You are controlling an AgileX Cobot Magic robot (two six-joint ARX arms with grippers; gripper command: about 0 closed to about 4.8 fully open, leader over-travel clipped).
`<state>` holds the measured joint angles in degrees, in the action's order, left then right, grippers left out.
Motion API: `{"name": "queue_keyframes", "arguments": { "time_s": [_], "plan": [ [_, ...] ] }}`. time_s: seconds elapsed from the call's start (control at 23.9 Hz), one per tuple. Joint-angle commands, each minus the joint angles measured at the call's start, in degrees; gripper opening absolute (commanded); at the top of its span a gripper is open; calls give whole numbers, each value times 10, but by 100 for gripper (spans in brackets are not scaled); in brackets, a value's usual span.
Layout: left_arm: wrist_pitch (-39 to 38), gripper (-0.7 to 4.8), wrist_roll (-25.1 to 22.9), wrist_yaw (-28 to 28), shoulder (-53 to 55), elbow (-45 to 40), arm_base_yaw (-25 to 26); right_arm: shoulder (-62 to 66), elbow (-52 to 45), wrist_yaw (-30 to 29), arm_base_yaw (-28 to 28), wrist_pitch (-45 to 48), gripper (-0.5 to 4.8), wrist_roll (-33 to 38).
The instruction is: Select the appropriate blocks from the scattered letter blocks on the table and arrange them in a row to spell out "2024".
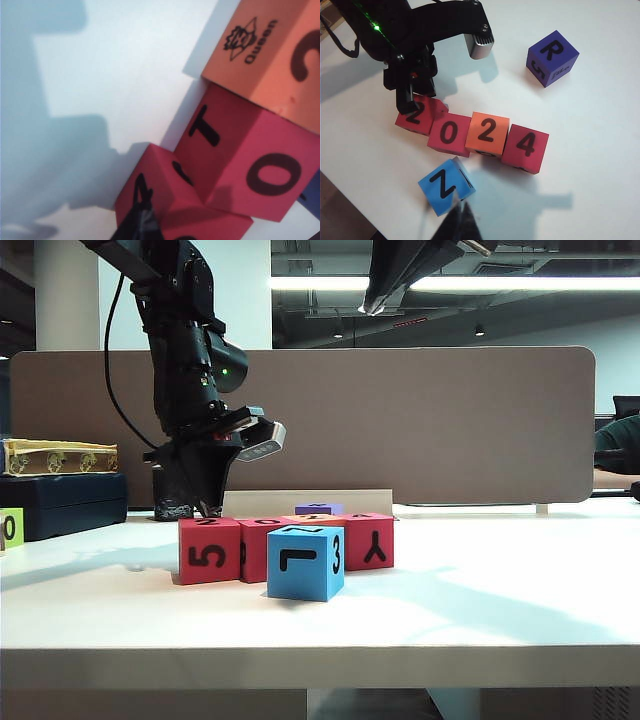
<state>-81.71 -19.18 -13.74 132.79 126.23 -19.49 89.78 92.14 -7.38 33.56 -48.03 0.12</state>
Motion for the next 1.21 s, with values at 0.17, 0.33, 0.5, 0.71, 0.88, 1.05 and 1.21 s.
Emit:
{"name": "queue_keyframes", "arguments": {
  "time_s": [0.17, 0.33, 0.5, 0.71, 0.88, 1.05, 1.21],
  "plan": [
    [-5, -6, 3, 25, -2, 0, 0, -3, 3, -2, 1, 3, -3, -2],
    [-5, -6, 3, 25, -2, -24, 0, -3, 3, -2, 1, 3, -3, -2],
    [-5, -6, 3, 23, -2, -50, 0, -3, 3, -2, 1, 3, -3, -2],
    [7, -6, 3, 24, -3, -55, -1, -3, 3, -2, 1, 3, -3, -2],
    [11, -6, 3, 19, -2, -55, -1, -3, 3, -2, 1, 3, -3, -2],
    [31, -6, 14, 52, -3, -54, -1, -3, 3, -2, 1, 3, -3, -2],
    [34, -6, 56, 147, -4, -13, 0, -1, 2, 0, -5, 17, -3, -4]
  ]
}}
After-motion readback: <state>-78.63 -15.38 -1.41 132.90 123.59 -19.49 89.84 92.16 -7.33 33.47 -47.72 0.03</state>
